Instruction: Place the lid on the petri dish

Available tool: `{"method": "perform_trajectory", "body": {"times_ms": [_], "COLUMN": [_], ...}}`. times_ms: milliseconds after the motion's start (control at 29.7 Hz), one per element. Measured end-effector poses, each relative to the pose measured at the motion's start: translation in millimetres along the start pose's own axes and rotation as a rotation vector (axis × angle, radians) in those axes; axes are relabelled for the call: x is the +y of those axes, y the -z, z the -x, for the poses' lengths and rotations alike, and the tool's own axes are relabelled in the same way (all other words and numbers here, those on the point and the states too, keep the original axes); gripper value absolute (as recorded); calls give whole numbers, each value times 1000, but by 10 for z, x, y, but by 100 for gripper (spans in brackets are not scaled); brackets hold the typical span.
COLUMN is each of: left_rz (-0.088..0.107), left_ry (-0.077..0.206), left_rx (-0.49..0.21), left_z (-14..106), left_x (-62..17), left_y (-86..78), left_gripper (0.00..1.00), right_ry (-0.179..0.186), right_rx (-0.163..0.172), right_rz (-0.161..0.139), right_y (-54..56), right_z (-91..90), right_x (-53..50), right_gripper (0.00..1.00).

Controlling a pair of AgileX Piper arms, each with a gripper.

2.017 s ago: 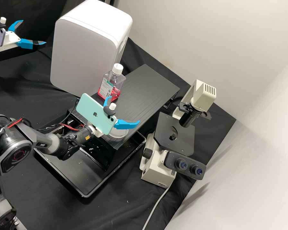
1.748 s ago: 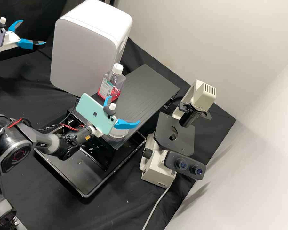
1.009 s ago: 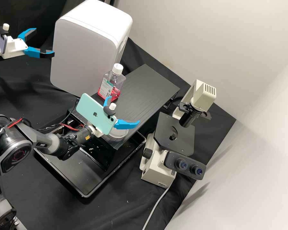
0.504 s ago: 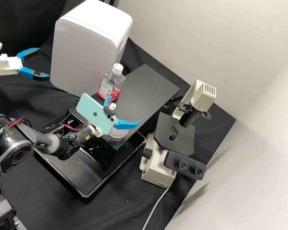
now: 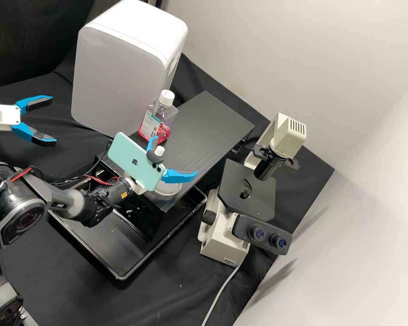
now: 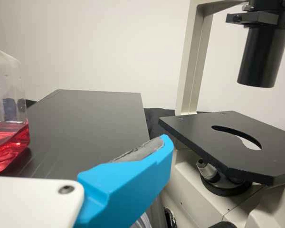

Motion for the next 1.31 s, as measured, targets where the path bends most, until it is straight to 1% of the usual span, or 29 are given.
{"method": "perform_trajectory", "body": {"times_ms": [101,168,235,303,370,538,639,706,874,1110,1210,1244,1311], "left_rz": [6,8,10,11,15,16,17,16,14,14,27,35,57], "left_ry": [3,15,35,62,81,97,124,134,139,139,139,139,139], "left_rx": [-8,-14,-24,-34,-33,-45,-53,-60,-77,-77,-76,-76,-77], "left_z": [-4,-12,-35,-60,-105,-194,-220,-231,-228,-228,-228,-228,-227], "left_x": [-11,-43,-89,-151,-200,-254,-326,-352,-363,-363,-363,-363,-359], "left_y": [-42,-61,-88,-117,-133,-177,-218,-238,-279,-279,-279,-279,-281], "left_gripper": [100,100,100,100,100,100,100,100,100,100,100,100,100], "right_ry": [0,0,0,0,0,0,0,0,0,0,0,0,0], "right_rx": [0,0,0,0,0,0,0,0,0,0,0,0,0], "right_rz": [0,0,0,0,0,0,0,0,0,0,0,0,0], "right_y": [0,0,0,0,0,0,0,0,0,0,0,0,0], "right_z": [0,0,0,0,0,0,0,0,0,0,0,0,0], "right_x": [0,0,0,0,0,0,0,0,0,0,0,0,0], "right_gripper": [100,100,100,100,100,100,100,100,100,100,100,100,100]}}
